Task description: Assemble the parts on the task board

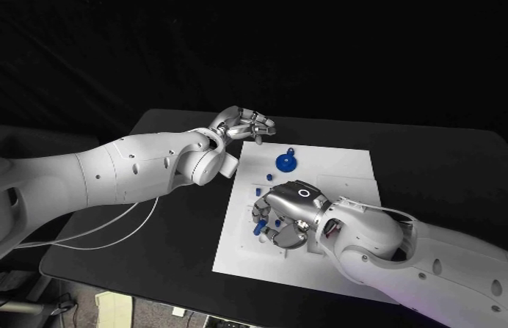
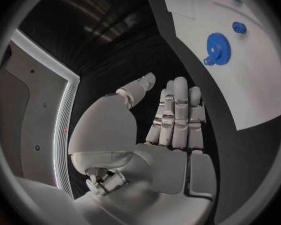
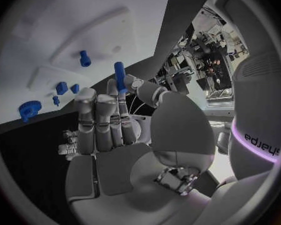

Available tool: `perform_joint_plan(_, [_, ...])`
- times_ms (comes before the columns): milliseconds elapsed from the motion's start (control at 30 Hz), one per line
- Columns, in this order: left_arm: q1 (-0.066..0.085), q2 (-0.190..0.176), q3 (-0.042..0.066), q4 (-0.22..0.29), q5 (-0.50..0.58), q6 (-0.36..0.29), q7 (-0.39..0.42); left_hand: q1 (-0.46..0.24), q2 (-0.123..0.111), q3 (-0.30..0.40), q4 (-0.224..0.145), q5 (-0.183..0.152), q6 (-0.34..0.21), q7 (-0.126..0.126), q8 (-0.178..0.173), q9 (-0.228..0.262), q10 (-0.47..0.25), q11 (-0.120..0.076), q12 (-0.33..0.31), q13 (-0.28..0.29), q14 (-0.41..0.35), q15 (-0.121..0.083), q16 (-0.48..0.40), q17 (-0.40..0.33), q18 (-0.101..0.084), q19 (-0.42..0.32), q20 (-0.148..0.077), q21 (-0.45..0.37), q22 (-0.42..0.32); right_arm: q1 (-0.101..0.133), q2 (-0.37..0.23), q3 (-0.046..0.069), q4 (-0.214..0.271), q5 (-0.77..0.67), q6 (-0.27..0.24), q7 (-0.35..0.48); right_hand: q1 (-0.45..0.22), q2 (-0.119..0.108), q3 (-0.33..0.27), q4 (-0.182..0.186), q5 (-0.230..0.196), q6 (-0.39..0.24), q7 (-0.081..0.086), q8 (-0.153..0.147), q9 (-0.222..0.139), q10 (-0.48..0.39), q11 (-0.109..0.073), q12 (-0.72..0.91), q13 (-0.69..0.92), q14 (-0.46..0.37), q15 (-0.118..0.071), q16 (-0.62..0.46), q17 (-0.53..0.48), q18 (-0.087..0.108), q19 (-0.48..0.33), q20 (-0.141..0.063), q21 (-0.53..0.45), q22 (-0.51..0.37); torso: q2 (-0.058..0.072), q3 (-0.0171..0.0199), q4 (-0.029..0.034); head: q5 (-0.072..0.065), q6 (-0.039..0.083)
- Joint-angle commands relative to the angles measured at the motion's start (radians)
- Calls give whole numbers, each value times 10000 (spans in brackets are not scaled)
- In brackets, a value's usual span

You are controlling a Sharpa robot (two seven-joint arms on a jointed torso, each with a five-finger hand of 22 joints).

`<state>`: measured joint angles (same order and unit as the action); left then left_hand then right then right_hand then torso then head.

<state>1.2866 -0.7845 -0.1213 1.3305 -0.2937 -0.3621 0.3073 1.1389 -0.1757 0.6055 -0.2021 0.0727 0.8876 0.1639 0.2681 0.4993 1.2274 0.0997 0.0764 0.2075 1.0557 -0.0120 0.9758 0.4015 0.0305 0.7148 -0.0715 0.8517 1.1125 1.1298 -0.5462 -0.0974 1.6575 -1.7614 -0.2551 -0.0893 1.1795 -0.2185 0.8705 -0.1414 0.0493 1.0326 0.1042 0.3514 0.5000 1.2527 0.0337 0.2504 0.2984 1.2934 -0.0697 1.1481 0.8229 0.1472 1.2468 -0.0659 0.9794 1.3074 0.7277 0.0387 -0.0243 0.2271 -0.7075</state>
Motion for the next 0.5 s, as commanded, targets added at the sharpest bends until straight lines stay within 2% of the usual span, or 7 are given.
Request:
perform_joint_plan(33, [6, 22, 9, 22, 64, 122, 122, -2, 136, -1, -38, 48, -69, -7, 46, 2, -51, 3, -6, 17, 15, 48, -68, 15, -118, -20, -333, -66, 16, -28, 16, -36, -23, -176, 226, 153, 21, 120, 1, -76, 5, 65, 21, 29, 139, 33, 29, 56, 6, -16, -56, 4, -9, 1146, -13, -50, 60, 163, 0, 13, -11, 35, -44])
perform_joint_plan(500, [6, 15, 9, 5, 64, 132, 115, -6, 141, -2, -39, 47, -71, -6, 48, 2, -51, 3, -5, 18, 16, 48, -74, 21, -119, -19, -333, -71, 20, -41, -114, -115, -53, -309, 397, 104, -28, 168, -23, -152, 4, 60, 23, 25, 148, 19, 31, 58, 34, -14, -54, -5, -8, 1146, -22, -48, 58, 163, -2, 19, -19, 68, -105])
